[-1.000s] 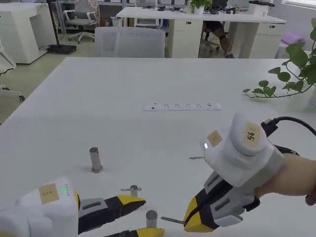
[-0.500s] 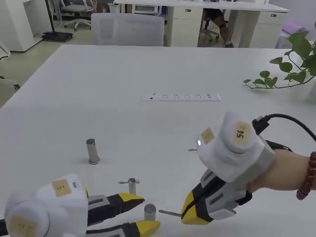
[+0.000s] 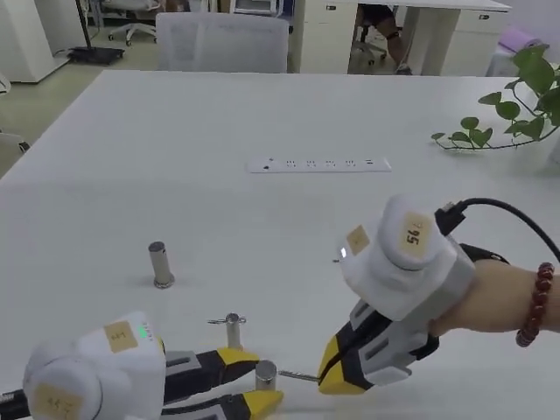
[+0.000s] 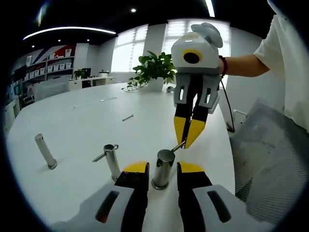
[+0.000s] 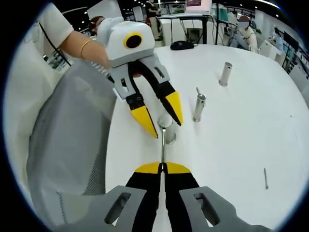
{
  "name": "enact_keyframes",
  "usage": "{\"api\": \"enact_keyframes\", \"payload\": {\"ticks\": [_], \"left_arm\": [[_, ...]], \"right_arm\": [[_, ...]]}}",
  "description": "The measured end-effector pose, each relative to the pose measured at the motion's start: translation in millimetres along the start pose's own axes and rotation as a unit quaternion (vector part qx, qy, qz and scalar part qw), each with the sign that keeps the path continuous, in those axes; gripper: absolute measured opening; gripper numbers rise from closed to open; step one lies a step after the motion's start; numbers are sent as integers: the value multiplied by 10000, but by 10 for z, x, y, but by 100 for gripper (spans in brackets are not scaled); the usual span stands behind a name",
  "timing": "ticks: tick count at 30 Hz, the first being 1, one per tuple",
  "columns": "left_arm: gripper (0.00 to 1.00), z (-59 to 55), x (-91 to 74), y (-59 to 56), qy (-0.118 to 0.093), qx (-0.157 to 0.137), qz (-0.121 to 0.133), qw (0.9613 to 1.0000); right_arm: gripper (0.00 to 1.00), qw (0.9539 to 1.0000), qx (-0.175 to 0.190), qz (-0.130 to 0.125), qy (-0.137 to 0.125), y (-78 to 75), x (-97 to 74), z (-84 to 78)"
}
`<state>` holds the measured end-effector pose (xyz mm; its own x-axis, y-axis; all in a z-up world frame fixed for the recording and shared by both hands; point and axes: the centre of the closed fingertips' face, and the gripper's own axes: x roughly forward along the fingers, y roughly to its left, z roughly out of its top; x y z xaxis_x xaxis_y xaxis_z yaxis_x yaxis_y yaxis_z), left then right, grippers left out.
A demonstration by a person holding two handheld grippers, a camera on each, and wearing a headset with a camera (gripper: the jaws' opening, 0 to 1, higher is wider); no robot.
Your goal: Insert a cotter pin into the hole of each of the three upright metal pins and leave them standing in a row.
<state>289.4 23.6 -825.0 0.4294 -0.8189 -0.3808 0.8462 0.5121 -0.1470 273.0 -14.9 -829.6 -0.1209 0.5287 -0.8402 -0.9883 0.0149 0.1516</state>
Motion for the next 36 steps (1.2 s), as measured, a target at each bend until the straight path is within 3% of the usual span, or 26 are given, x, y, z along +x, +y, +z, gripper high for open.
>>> {"api": "enact_keyframes", "payload": {"ticks": [7,15,36], "left_arm": [[14,-18,32,-17,16,10,-39,10000],[13,-31,35,-10,31,-4,-44,10000],[12,-63,60,-4,-26,-98,6,9999]], "right_arm": [[3,9999,-87,20,83,3,21,2],[3,9997,-156,22,163,-18,19,14],[3,9956,-245,30,905,-27,21,47]]}}
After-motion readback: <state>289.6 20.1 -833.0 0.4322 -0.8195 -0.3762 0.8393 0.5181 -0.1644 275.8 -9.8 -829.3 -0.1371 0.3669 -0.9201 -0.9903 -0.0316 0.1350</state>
